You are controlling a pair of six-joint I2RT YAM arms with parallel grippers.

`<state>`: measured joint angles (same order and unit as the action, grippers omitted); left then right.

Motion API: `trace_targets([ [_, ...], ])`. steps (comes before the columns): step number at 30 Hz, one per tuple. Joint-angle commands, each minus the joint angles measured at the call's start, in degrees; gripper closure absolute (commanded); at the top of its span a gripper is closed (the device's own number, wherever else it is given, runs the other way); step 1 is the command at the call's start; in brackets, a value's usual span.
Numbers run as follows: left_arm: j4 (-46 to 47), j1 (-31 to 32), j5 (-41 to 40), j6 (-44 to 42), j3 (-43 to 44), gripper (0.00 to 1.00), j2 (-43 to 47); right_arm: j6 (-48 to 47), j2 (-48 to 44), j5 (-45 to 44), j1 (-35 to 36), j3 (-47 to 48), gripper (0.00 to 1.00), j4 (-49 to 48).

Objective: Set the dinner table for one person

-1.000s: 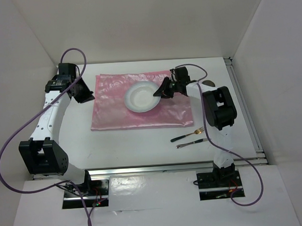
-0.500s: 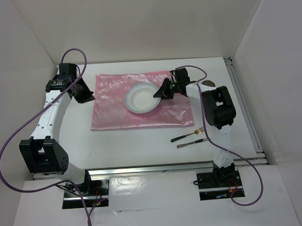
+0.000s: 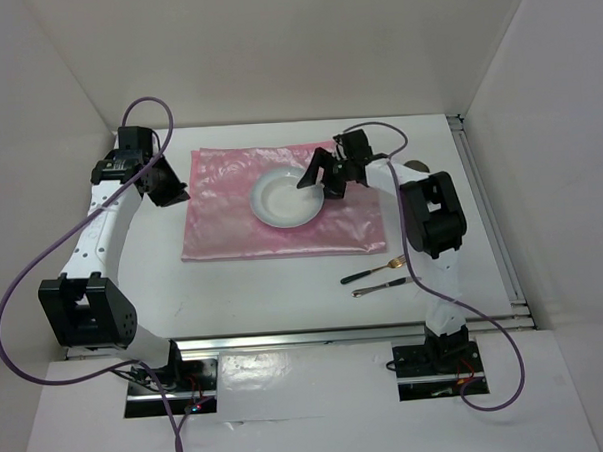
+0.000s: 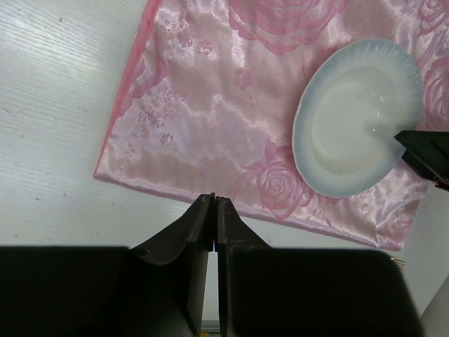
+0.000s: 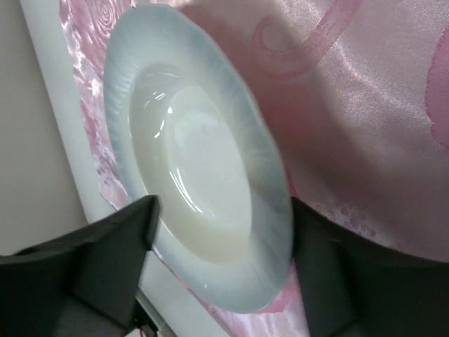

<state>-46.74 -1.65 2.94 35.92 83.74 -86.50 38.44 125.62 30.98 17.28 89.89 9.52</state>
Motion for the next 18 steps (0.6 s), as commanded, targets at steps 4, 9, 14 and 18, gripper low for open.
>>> trace_targets([
  [4, 0.16, 0.24, 1.27, -1.47, 0.28, 0.79, -0.34, -6.96, -2.65, -9.96, 1.71, 7.31, 0.01, 10.33],
  [9, 0.69, 0.24, 1.28, -1.47, 0.28, 0.79, -0.34, -10.57, -6.52, -23.73, 2.23, 10.04, 0.01, 19.83],
  [14, 0.69, 0.24, 0.76, -2.0, 0.81, 0.79, -0.34, -12.07, -17.24, -33.7, -0.82, 6.37, 0.0, 21.24],
  [18, 1.91, 0.77, 1.28, -2.0, 0.19, 0.79, 0.19, -12.68, -23.4, -34.23, -7.6, 3.46, 0.0, 21.77],
])
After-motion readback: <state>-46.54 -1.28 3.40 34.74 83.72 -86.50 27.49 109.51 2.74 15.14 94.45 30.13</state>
